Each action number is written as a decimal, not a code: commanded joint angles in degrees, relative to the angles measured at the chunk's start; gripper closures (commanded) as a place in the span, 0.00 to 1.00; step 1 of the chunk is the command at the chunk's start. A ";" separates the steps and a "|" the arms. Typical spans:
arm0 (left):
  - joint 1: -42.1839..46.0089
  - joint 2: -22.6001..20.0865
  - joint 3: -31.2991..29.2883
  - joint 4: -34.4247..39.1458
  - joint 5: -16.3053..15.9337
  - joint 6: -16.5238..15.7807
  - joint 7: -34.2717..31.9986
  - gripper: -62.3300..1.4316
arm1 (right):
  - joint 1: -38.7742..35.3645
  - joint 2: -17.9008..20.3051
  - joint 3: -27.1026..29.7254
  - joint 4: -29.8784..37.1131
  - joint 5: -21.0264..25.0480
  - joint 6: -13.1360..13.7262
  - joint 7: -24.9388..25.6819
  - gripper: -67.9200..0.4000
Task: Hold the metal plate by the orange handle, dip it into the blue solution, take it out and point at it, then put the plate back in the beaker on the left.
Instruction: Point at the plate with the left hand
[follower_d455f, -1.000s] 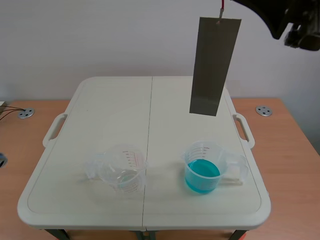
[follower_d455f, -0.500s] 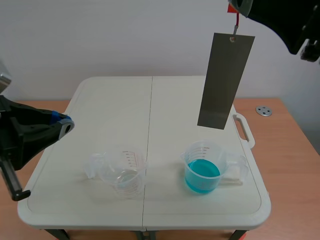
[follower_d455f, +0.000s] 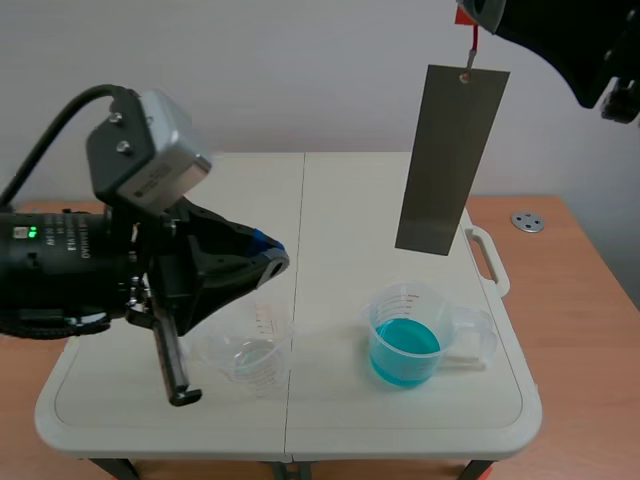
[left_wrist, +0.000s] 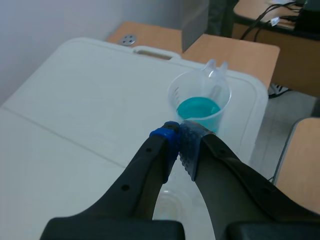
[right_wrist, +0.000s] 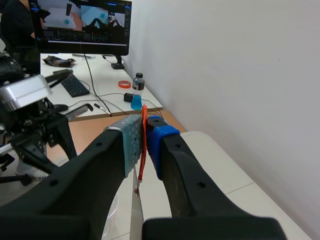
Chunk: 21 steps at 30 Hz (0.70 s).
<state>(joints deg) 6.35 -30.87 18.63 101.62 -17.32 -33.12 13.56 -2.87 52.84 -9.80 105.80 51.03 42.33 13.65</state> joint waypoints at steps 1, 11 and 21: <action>-1.79 1.95 1.22 -0.68 0.52 -0.09 -0.13 0.95 | 0.79 0.13 0.85 0.22 1.05 0.39 1.09 0.98; -9.92 9.38 9.60 -7.69 6.73 0.52 0.04 0.95 | 0.79 0.11 0.85 0.22 1.05 0.39 1.07 0.98; -14.34 13.77 11.65 -14.47 8.68 3.23 -0.20 0.95 | 0.79 -0.20 0.85 0.22 1.07 0.39 0.90 0.98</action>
<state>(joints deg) -7.66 -17.41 30.35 86.21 -8.43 -30.04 14.33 -2.87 52.69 -9.80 105.80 51.03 42.35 13.63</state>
